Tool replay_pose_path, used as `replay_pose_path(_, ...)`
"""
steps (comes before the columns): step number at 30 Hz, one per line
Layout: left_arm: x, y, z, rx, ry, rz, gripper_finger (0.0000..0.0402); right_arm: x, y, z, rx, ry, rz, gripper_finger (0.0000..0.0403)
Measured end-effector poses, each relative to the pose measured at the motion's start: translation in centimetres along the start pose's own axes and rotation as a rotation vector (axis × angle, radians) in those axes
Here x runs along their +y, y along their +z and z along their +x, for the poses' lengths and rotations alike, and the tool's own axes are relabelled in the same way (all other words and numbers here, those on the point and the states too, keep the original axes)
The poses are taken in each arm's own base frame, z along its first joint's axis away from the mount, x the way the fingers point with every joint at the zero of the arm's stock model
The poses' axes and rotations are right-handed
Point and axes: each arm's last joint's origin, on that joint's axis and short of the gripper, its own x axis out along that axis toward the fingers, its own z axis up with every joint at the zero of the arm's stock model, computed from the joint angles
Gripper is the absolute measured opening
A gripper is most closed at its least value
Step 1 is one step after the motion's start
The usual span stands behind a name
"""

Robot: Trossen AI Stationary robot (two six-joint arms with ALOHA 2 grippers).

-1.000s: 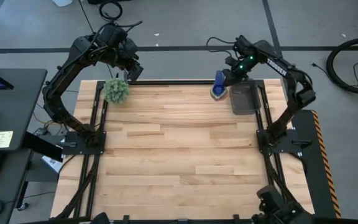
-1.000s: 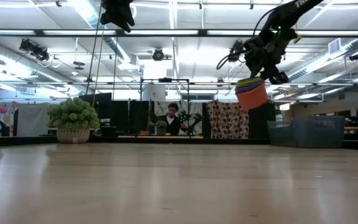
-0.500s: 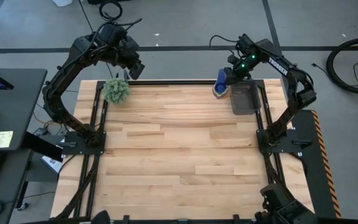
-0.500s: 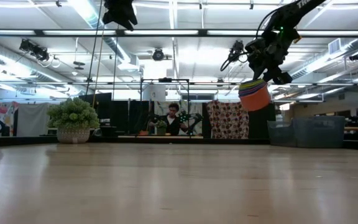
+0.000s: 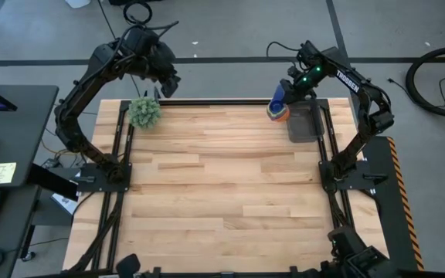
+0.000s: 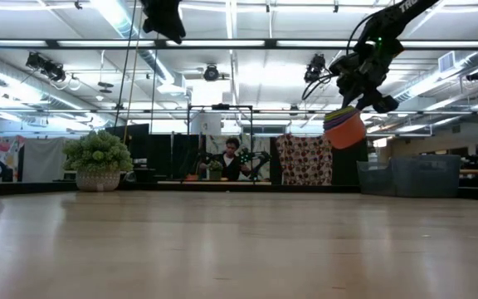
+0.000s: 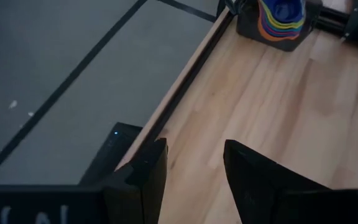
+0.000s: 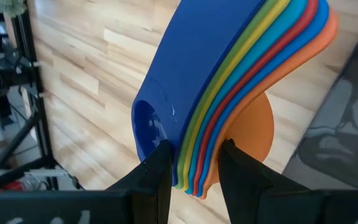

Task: Nest measuring cups in basket
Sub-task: Put the nested measuring cups into the black bin

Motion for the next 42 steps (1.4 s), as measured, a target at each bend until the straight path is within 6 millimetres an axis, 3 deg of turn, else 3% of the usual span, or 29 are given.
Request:
replay_pose_path(7, 1.4, 0.0, 0.9, 0.016, 0.028, 0.008, 0.0162, 0.3, 0.0, 0.3, -0.006, -0.025, 0.045, 0.0114)
replay_pose_path(17, 3.6, -0.4, 3.6, 0.093, 0.049, -0.046, 0.0162, 0.7, 0.1, 0.6, -0.014, -0.03, 0.064, 0.0114)
replay_pose_path(31, 2.5, 1.1, 4.6, -0.018, 0.017, -0.064, 0.0162, 0.8, 0.1, 0.6, -0.012, 0.01, 0.051, 0.0114)
replay_pose_path(42, 2.4, 1.2, 10.7, 0.067, -0.034, -0.051, 0.0162, 1.0, 0.1, 0.7, -0.001, 0.032, 0.075, 0.0114)
